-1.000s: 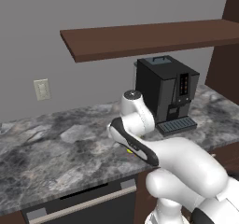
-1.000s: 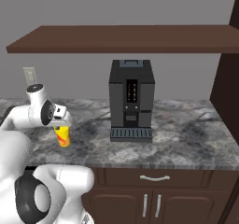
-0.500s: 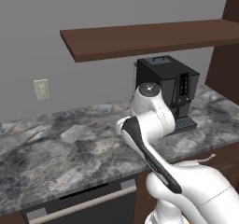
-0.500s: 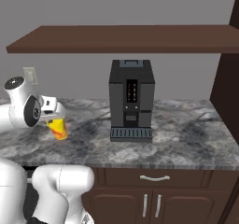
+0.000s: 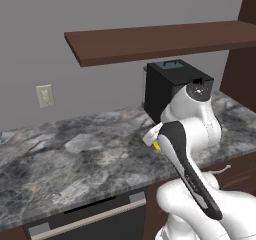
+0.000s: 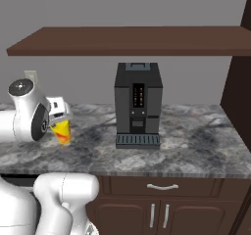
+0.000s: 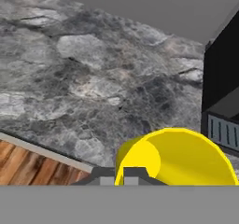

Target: Place the pitcher and cup on the dining counter for serving.

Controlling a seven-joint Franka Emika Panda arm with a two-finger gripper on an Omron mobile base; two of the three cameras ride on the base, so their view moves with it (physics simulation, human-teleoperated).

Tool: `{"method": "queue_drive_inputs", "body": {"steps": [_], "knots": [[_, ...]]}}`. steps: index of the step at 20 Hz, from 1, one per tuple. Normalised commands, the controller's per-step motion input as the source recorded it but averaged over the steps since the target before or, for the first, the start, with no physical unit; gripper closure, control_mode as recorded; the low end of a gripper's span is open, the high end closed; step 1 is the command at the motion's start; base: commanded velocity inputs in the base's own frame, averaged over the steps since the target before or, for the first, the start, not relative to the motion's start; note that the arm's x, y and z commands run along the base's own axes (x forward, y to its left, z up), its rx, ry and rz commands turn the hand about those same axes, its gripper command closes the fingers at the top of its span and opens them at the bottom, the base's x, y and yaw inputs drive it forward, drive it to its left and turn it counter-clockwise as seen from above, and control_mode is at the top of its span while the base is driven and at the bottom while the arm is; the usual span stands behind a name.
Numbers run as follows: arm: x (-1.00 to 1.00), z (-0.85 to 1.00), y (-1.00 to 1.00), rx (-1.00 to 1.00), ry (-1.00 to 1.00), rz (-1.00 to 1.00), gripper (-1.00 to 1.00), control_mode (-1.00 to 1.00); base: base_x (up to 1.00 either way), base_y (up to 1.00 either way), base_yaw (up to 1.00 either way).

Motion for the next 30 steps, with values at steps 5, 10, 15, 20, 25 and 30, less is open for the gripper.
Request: {"method": "queue_drive_inputs", "body": {"steps": [5,10,15,20,25,30], "knots": [[0.00,0.00,0.00,0.00,0.00,0.00,1.00,1.00,-0.92,-0.15,0.69],[0.00,0.00,0.00,0.00,0.00,0.00,1.00,1.00,-0.69,-0.10,0.95],[0.00,0.00,0.00,0.00,0.00,0.00,1.00,1.00,-0.26,0.00,1.00],[0.00,0.00,0.00,0.00,0.00,0.00,1.00,1.00,-0.20,0.00,1.00],[0.00,0.00,0.00,0.00,0.00,0.00,1.00,1.00,-0.16,0.00,1.00],[0.00,0.00,0.00,0.00,0.00,0.00,1.00,1.00,-0.24,0.08,1.00]]}}
